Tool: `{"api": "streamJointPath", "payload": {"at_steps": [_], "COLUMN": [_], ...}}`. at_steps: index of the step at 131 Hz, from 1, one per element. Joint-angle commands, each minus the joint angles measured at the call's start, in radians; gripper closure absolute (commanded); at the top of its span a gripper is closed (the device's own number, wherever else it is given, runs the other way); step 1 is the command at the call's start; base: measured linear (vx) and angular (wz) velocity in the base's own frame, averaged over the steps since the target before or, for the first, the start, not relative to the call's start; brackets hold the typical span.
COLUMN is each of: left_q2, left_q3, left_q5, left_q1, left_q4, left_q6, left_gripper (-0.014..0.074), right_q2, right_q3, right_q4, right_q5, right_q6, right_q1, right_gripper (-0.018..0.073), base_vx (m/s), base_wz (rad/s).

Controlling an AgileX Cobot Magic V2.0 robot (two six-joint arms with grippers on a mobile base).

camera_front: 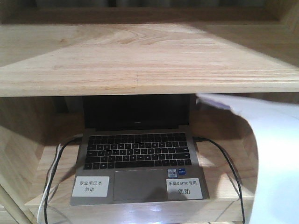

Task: Grab stapler and paper to desk for stapling
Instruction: 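Drive the base to the wooden desk holding stapler and paper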

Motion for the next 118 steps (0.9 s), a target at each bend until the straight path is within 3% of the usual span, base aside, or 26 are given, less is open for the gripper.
{"api": "streamJointPath", "payload": {"at_steps": [1, 118], "left_q2": [0.019, 0.019], "left_q3": [-0.022, -0.022], "left_q5": [-0.115, -0.115], "left_q1": [-0.001, -0.001], "left_q4": [-0.012, -0.012], "left_q6": [0.0, 0.0], "left_gripper": [0.0603, 0.0603], "right_q2": [0.014, 0.014], "right_q3": [-0.024, -0.024], "right_q4": [0.014, 0.013], "right_q5": [-0.036, -0.037], "right_q6": [-0.005, -0.005], "right_q1": [-0.007, -0.007], "right_gripper": [0.0566, 0.0565], "base_vx": [0.0, -0.01], "base_wz": [0.0, 0.03]}}
